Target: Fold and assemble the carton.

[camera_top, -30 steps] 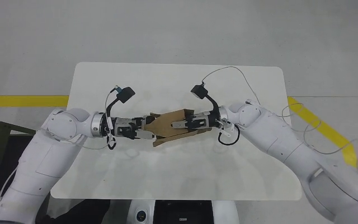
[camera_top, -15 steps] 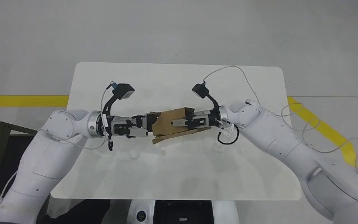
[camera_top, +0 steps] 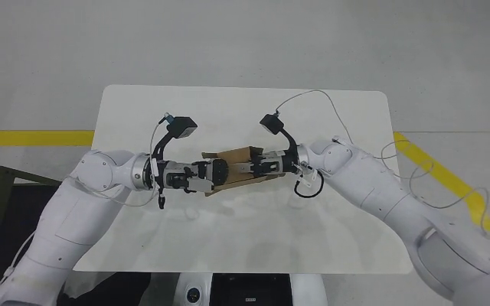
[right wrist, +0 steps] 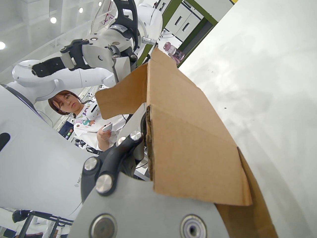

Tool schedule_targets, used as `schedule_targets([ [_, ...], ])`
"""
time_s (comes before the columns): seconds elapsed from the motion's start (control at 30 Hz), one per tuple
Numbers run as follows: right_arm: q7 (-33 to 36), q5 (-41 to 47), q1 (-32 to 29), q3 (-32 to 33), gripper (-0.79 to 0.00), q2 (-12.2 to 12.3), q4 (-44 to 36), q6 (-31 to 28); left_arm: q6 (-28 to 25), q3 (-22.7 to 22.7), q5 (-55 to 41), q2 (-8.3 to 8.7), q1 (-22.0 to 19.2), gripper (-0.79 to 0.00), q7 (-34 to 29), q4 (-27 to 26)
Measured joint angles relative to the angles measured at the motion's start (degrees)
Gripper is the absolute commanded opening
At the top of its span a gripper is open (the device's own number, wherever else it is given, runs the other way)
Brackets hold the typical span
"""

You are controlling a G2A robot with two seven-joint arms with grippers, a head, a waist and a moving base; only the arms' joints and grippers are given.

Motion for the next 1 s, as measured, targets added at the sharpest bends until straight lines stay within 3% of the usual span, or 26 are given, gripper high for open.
schedule_targets([
  [0.43,-0.2,-0.3,-0.2,0.4,-0.785,-0.3,-0.4,-0.2,-0.6,1.7,2.5,-0.94,-1.4,0.0,-0.6,0.4],
  [1.0,0.8,-0.9,-2.0,3.8,-0.785,2.6,-2.3,0.8,-0.3,-3.1,5.4,-0.4,0.8,0.0,-0.7,3.3],
])
